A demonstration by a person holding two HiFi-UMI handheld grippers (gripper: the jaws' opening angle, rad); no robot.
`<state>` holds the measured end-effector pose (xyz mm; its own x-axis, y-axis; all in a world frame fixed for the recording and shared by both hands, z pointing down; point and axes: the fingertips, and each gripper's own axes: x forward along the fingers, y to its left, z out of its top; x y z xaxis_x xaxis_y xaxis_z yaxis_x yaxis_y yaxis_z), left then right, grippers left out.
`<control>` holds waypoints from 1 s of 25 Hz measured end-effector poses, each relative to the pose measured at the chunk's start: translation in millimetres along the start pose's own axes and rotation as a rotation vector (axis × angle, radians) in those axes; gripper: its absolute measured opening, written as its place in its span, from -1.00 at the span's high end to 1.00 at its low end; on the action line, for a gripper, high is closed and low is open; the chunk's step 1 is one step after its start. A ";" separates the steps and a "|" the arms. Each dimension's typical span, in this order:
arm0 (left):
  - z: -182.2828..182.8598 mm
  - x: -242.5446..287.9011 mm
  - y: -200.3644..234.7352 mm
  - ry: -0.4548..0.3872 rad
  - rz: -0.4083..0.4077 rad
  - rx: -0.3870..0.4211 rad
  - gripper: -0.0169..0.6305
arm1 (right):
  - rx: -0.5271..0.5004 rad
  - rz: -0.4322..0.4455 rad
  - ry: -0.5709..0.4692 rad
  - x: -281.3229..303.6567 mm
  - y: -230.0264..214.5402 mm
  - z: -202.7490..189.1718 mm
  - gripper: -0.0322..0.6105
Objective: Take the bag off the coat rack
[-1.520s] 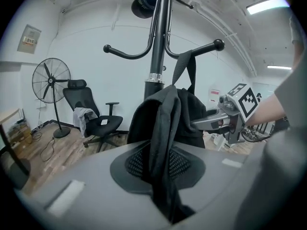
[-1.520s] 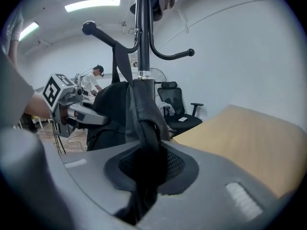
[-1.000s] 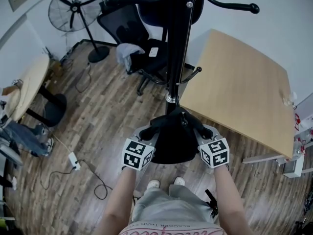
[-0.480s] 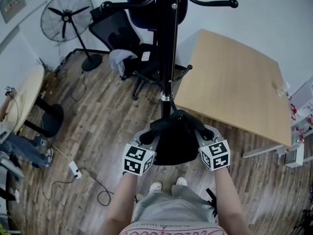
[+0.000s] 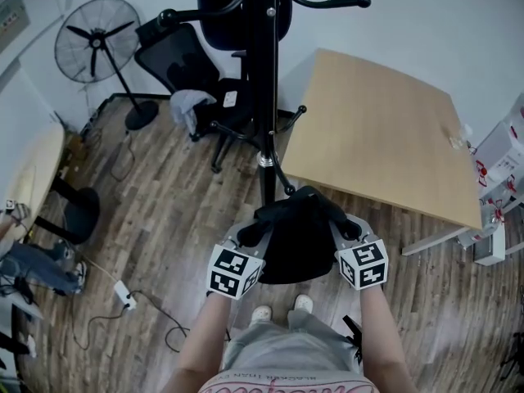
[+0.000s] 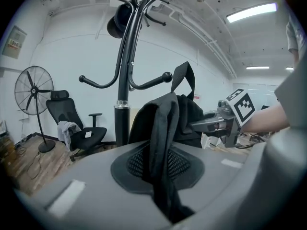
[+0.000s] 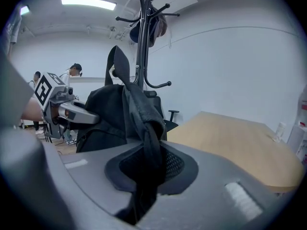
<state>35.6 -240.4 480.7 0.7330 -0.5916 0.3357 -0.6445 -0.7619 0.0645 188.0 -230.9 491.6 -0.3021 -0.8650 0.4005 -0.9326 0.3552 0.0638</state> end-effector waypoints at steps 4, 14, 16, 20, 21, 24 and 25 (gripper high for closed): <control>6.7 9.2 -13.6 -0.006 -0.038 0.028 0.76 | 0.021 -0.048 0.001 -15.9 -11.2 -5.5 0.79; 40.1 43.5 -55.7 -0.045 -0.143 0.093 0.76 | 0.049 -0.197 -0.024 -62.8 -56.2 -2.7 0.79; 49.4 50.6 -66.4 -0.055 -0.167 0.107 0.76 | 0.051 -0.232 -0.034 -74.4 -67.3 -0.1 0.79; 67.6 64.3 -84.8 -0.079 -0.204 0.139 0.76 | 0.051 -0.303 -0.051 -95.9 -86.9 6.3 0.79; 71.4 67.3 -89.0 -0.083 -0.213 0.146 0.76 | 0.049 -0.319 -0.053 -101.0 -91.1 7.6 0.79; 83.2 74.4 -100.6 -0.097 -0.233 0.169 0.76 | 0.042 -0.361 -0.058 -114.6 -102.4 12.6 0.79; 88.1 76.4 -104.0 -0.104 -0.238 0.176 0.76 | 0.041 -0.375 -0.060 -118.8 -106.0 15.2 0.79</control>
<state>177.8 -229.6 416.8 0.8830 -0.4079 0.2325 -0.4110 -0.9109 -0.0372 319.8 -171.2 423.4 0.0514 -0.9520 0.3017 -0.9873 -0.0030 0.1589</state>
